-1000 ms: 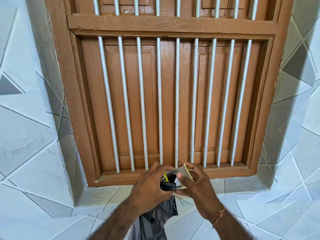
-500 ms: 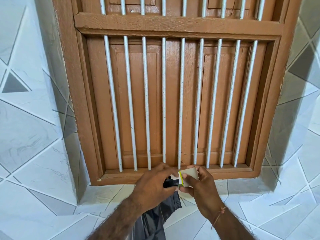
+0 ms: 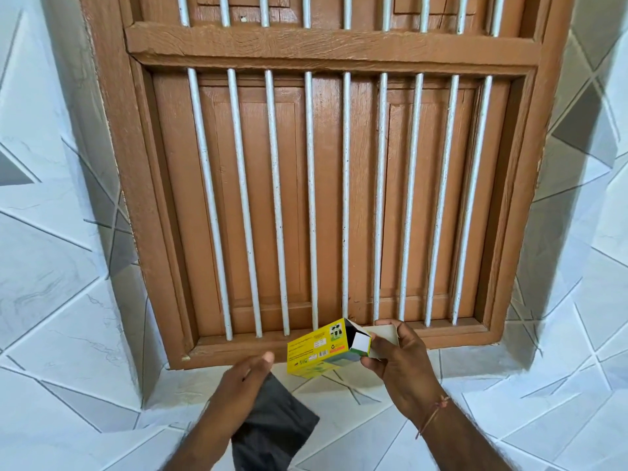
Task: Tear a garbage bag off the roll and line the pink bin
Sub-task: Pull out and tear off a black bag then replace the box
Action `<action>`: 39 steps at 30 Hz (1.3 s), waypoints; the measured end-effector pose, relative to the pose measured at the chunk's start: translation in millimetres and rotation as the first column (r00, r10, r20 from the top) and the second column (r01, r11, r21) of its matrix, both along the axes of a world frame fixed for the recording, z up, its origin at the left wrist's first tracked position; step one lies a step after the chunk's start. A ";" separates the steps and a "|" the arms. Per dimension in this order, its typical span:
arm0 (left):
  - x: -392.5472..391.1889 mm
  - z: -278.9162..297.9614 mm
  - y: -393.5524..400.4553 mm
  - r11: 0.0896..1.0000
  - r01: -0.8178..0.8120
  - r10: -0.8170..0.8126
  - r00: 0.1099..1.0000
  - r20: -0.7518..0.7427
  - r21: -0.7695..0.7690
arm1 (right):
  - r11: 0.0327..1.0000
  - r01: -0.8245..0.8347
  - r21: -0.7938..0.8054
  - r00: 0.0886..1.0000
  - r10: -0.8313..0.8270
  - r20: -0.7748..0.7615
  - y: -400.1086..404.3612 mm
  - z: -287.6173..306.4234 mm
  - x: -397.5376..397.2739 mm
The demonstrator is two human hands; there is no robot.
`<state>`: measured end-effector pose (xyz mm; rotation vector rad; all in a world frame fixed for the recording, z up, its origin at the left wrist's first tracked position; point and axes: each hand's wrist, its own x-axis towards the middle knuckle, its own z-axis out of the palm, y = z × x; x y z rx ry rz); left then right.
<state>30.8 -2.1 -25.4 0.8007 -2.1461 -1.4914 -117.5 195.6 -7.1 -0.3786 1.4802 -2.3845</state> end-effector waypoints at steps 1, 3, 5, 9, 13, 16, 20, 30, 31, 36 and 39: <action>-1.3 -4.0 1.6 0.982 0.056 -0.058 0.998 0.004 0.183 | 1.000 -0.018 -0.008 1.000 0.018 0.011 -1.3 0.0 -0.1; -3.9 -9.4 5.8 0.889 0.176 -0.165 0.984 -0.063 0.422 | 0.998 -0.057 -0.022 0.998 0.058 0.023 -4.8 -1.2 -0.2; -7.4 -10.8 8.6 0.868 0.208 -0.157 0.977 -0.147 0.450 | 0.997 -0.075 -0.019 0.997 0.076 0.029 -7.5 -2.5 1.7; -11.2 -6.5 11.2 0.928 0.178 -0.115 0.972 -0.202 0.327 | 0.998 -0.024 0.050 1.000 0.024 0.002 -10.2 -1.1 4.1; -15.2 -1.0 12.5 0.972 0.134 -0.088 0.969 -0.230 0.194 | 0.999 -0.009 0.045 0.999 0.007 0.038 -11.0 1.2 4.6; -17.3 2.9 15.8 0.981 0.108 -0.064 0.964 -0.259 0.159 | 0.994 0.045 0.103 0.998 -0.041 -0.047 -13.1 -0.7 5.6; -19.7 2.5 16.8 0.987 0.083 -0.047 0.966 -0.254 0.134 | 0.968 0.187 0.169 0.974 -0.161 -0.158 -16.3 -3.6 5.9; -22.4 6.2 17.4 0.996 0.041 -0.021 0.970 -0.243 0.077 | 0.971 0.150 0.184 0.975 -0.115 -0.190 -21.4 -10.6 10.8; -23.2 5.5 17.0 0.997 0.040 -0.022 0.970 -0.241 0.070 | 0.970 0.163 0.178 0.975 -0.130 -0.182 -22.0 -11.6 10.3; -23.0 3.6 17.8 0.998 0.025 -0.011 0.977 -0.215 0.065 | 0.967 0.182 0.177 0.974 -0.152 -0.169 -25.1 -16.2 9.4; -23.1 2.0 17.4 0.998 0.014 0.001 0.979 -0.204 0.068 | 0.974 0.163 0.156 0.978 -0.138 -0.156 -27.5 -22.4 9.2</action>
